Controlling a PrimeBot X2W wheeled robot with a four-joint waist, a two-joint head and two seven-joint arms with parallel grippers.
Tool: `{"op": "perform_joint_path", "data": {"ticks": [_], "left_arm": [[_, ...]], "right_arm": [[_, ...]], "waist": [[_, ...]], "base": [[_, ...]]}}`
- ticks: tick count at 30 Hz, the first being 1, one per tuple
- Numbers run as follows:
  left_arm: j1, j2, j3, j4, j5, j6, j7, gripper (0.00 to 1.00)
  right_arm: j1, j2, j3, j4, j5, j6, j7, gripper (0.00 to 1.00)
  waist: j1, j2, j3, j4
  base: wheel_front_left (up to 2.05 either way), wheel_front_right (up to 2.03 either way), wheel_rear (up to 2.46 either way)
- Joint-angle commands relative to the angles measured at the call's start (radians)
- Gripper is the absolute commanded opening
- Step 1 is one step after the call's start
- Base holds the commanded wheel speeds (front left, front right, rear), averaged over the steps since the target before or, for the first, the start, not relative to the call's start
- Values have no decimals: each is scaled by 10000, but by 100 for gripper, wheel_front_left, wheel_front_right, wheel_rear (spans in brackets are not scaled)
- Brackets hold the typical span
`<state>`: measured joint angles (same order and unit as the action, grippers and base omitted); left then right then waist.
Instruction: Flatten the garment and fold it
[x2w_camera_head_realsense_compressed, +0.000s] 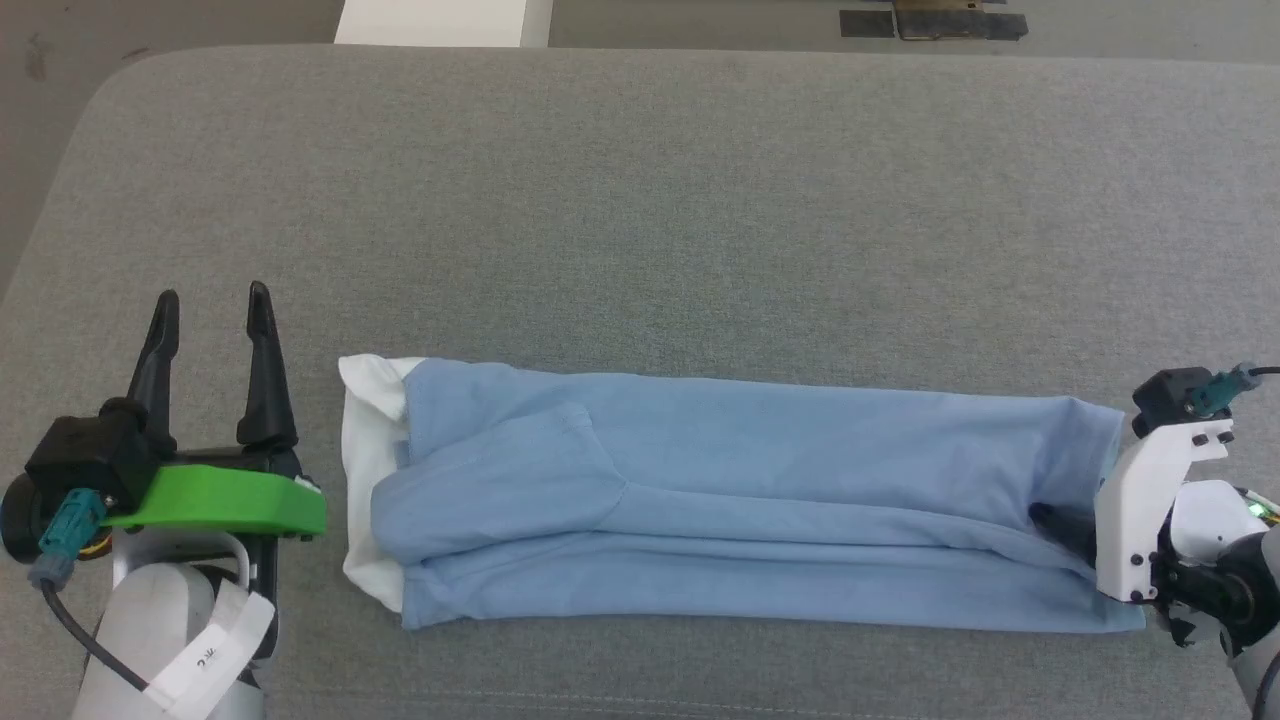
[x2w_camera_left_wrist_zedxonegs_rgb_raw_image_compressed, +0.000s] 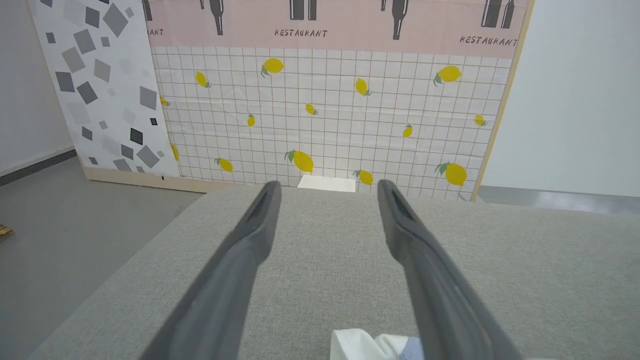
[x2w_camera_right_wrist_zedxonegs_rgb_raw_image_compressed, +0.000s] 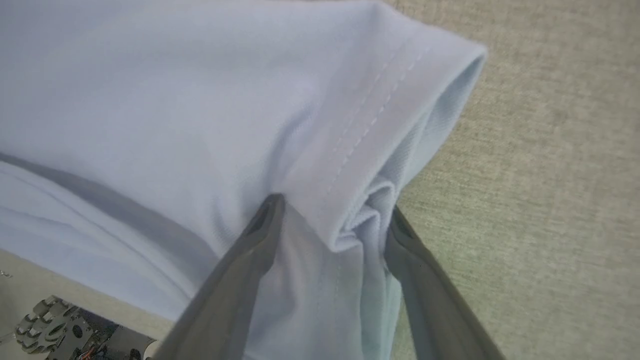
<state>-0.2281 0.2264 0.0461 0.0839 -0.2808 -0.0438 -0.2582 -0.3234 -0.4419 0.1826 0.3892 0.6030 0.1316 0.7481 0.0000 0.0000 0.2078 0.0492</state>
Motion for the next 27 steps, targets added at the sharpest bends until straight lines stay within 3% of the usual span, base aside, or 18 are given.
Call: {"op": "perform_joint_path", "data": {"ticks": [1,9,14,22,27], "left_arm": [[95,-66,55,32,73,-77,-35,100],[183,-244,252,148,250,-250,-35,100],[204,-307,296,258,282,-363,-35,100],[103,-353,330,388,309,-463,-35,100],[81,-418,337,477,309,-504,-35,100]], "right_arm": [[166,93,160,279,115,-9,237,0],[58,-66,-732,750,-359,-9,52,0],[-198,-110,-2105,1377,-1056,-9,-174,0],[-716,-34,-4659,2005,-3316,-9,-146,0],[-728,178,-4975,1564,-4233,-9,384,0]], "waist": [[0,0,-18,7],[0,0,-101,-10],[0,0,-93,-53],[0,0,5,-52],[0,0,-71,-47]], "base": [[0,0,0],[0,0,0],[0,0,0],[0,0,0],[0,0,0]]}}
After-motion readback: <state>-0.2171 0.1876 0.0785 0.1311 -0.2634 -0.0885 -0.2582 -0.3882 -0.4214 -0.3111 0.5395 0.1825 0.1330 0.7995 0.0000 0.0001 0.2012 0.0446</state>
